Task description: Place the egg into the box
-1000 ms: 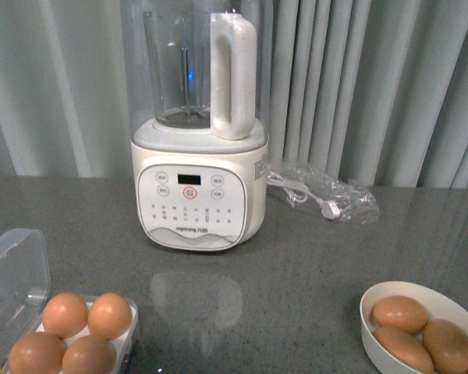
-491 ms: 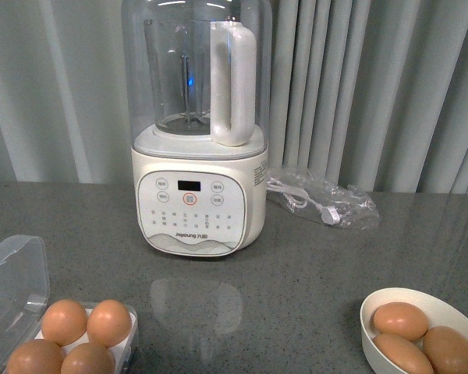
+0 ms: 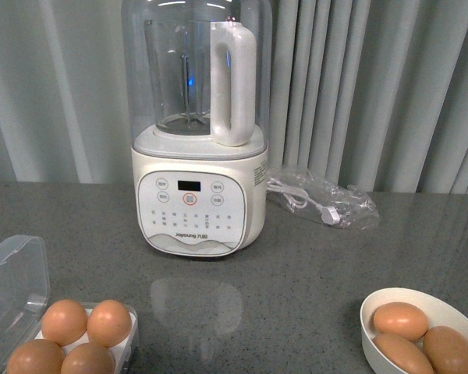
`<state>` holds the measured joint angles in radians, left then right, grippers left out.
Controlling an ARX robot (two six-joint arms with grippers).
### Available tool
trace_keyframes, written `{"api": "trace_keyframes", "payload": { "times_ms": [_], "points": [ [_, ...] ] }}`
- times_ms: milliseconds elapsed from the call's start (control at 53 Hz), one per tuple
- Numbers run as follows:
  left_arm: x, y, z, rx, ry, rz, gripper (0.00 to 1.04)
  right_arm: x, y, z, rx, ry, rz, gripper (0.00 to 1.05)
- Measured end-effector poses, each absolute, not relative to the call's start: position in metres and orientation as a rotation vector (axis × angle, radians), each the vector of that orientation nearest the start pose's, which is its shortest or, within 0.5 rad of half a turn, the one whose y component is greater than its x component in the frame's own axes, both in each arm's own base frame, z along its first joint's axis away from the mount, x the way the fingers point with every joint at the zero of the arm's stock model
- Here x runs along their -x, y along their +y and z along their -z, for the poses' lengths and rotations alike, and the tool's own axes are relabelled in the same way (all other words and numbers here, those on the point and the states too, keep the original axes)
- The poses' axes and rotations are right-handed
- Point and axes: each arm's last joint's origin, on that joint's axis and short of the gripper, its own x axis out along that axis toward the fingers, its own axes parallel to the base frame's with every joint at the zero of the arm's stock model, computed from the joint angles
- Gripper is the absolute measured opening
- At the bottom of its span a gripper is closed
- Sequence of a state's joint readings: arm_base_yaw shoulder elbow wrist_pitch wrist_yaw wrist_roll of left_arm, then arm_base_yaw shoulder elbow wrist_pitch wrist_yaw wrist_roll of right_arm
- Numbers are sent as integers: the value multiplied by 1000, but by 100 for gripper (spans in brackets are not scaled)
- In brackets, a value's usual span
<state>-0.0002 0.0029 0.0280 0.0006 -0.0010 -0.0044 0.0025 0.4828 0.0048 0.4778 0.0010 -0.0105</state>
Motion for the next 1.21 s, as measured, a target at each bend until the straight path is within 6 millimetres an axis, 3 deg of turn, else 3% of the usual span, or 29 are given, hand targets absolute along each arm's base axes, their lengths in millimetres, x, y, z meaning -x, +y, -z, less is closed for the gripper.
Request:
{"api": "trace_keyframes", "payload": {
  "times_ms": [1208],
  "points": [
    [-96, 0, -173, 4, -25, -1, 98, -98, 0, -165, 11, -1, -3, 3]
  ]
}}
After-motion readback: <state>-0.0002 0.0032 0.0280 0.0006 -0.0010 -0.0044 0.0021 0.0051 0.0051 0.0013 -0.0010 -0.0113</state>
